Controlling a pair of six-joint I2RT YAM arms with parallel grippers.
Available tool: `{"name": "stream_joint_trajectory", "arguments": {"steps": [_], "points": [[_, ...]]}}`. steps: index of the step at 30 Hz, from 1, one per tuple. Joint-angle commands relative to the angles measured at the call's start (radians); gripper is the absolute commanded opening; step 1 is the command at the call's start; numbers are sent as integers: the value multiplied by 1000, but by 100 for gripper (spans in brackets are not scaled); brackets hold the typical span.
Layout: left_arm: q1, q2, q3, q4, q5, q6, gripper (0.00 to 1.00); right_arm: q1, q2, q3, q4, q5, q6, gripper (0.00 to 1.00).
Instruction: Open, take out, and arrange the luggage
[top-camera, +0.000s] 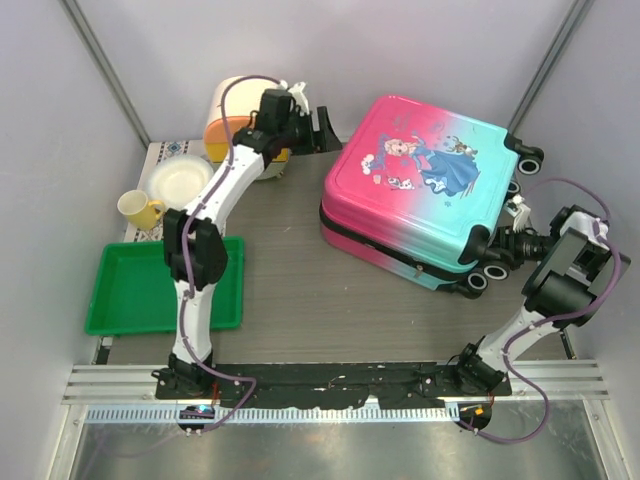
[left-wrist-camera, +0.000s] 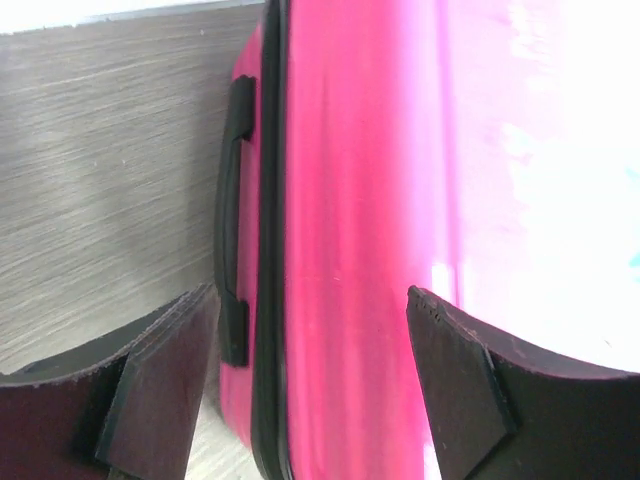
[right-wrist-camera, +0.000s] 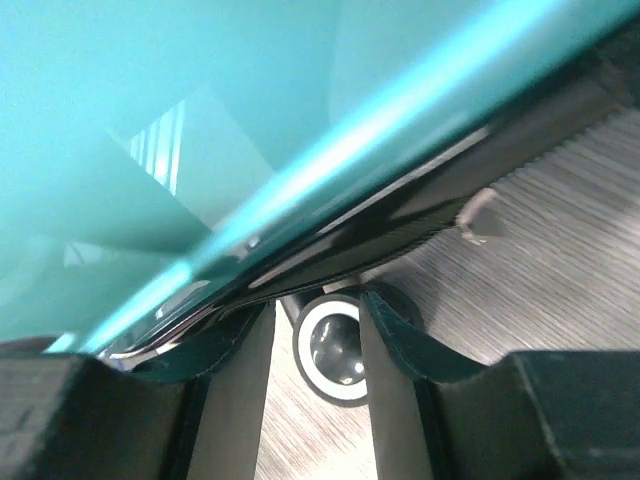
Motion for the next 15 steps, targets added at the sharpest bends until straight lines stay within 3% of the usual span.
{"name": "stream_joint_trajectory", "arguments": {"steps": [1, 3, 4, 7, 15], "points": [[26, -235, 10, -159, 46, 155, 82, 65, -136, -38, -256, -139, -137, 46], [79, -349, -173, -120, 32, 156, 90, 104, -194, -57, -226, -145, -133, 47], [94, -454, -299, -84, 17, 156, 99, 126, -217, -81, -157, -142, -107, 47], [130, -635, -481, -82, 98, 224, 100, 220, -297, -129, 14, -133, 39, 48], [108, -797, -620, -161, 432, 502, 100, 465, -423, -187, 493, -67, 459, 49]]}}
